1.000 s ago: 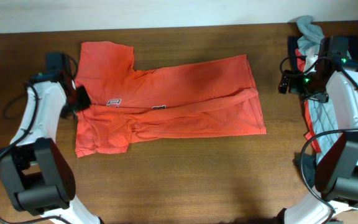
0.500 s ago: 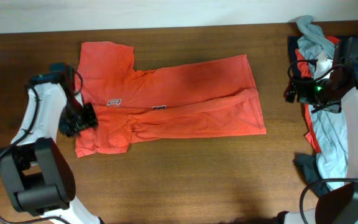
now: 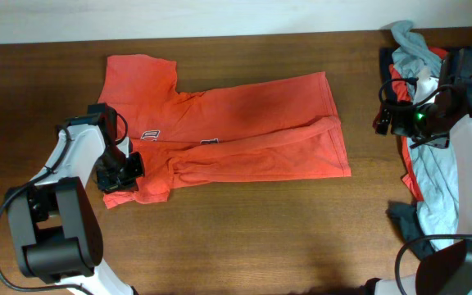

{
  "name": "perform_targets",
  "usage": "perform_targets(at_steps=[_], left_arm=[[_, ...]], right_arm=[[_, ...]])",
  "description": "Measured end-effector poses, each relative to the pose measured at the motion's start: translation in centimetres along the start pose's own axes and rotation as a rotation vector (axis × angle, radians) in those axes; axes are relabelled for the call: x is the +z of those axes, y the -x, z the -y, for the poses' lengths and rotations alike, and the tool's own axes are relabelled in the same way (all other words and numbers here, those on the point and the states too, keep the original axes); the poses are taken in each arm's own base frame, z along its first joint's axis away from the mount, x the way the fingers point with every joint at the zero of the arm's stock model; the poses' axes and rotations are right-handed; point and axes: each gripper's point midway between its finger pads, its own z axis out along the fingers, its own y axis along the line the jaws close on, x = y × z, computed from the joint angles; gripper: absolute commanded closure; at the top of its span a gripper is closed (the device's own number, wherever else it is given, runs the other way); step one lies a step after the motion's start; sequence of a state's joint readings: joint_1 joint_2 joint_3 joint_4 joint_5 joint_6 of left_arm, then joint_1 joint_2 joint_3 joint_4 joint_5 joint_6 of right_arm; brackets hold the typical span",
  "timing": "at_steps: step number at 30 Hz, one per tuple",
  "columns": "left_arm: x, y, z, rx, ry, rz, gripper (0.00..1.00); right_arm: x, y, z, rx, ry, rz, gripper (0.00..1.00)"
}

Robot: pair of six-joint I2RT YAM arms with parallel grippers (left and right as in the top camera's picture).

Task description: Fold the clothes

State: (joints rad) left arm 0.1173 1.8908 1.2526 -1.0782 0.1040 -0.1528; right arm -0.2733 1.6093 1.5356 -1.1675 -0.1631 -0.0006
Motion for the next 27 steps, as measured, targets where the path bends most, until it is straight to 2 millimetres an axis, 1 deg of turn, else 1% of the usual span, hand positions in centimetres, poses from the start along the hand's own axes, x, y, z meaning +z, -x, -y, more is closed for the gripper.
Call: perform_targets(at_steps=[3, 4, 6, 8, 12, 14, 19, 20, 21, 23, 24, 25, 27], left_arm=[[-0.2, -0.4, 0.4, 0.015, -0.022, -0.018, 1.0], [-0.6, -0.4, 0.6, 0.026, -0.03, -0.021, 1.0], [-2.0, 0.5, 1.1, 0.051, -0.049, 0.013, 1.0], [-3.8, 1.8, 1.6, 0.067, -0.064, 0.073, 1.0], [-8.8, 5.4, 2.8, 0.102, -0.096, 0.265, 0.97], [-10.4, 6.8, 3.3, 0.116, -0.107, 0.348, 0.95], [-11.1, 8.0, 3.6, 0.128, -0.115, 0.404, 0.92], [-11.1, 8.2, 3.5, 0.129, -0.112, 0.409, 0.89], [-11.1, 8.3, 3.5, 0.13, -0.108, 0.412, 0.73], [-10.9, 8.4, 3.3, 0.132, -0.098, 0.412, 0.53], [-10.8, 8.4, 3.2, 0.137, -0.093, 0.41, 0.49], [-10.6, 8.5, 3.2, 0.13, -0.089, 0.405, 0.47], [-10.5, 8.5, 3.1, 0.13, -0.085, 0.401, 0.47]], right_arm=[[0.0, 0.0, 0.0, 0.001, 0.0, 0.002, 0.01], [0.0, 0.0, 0.0, 0.001, 0.0, 0.002, 0.01], [0.0, 0.1, 0.0, 0.001, 0.0, 0.002, 0.01], [0.0, 0.1, 0.0, 0.0, 0.0, 0.005, 0.01], [0.0, 0.1, 0.0, 0.0, 0.0, 0.005, 0.01], [0.0, 0.1, 0.0, 0.0, 0.0, 0.005, 0.01], [0.2, 0.3, 0.0, -0.001, 0.0, 0.011, 0.01], [0.3, 0.2, 0.0, -0.001, 0.0, 0.011, 0.01], [0.4, 0.2, 0.1, -0.002, 0.0, 0.009, 0.01], [0.6, -0.1, 0.1, 0.0, 0.0, 0.002, 0.01], [0.7, -0.1, 0.1, 0.001, 0.0, 0.0, 0.01], [0.7, -0.2, 0.1, 0.001, 0.0, -0.002, 0.01], [0.7, -0.1, 0.1, 0.001, 0.0, 0.001, 0.01]])
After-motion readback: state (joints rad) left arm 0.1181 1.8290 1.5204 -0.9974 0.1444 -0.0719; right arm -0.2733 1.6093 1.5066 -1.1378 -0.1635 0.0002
